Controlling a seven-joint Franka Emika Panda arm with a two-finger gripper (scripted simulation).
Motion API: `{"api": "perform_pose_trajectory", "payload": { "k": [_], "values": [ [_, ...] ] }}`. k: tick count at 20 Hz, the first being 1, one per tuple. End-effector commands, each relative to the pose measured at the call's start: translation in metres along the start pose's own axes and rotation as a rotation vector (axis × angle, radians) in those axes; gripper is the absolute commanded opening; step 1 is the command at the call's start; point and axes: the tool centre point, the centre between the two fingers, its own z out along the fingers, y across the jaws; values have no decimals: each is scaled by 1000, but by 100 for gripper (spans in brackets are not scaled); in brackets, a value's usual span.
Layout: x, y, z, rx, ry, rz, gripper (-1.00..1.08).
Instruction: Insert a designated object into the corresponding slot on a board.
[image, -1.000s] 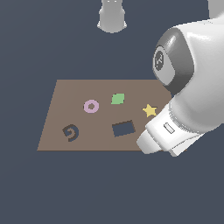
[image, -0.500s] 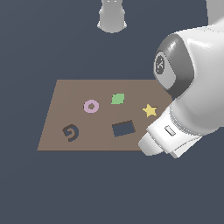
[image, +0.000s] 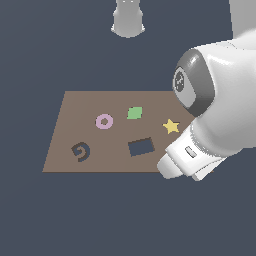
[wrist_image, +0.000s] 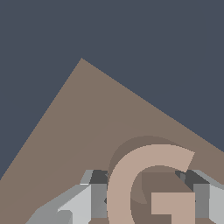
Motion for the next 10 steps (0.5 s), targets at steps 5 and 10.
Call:
{"api": "perform_pose_trajectory", "payload": {
  "k": [5, 10],
  "values": [
    [0, 0, 0, 0, 0, 0, -100],
    [-2, 2, 0, 0, 0, 0, -100]
  ]
}}
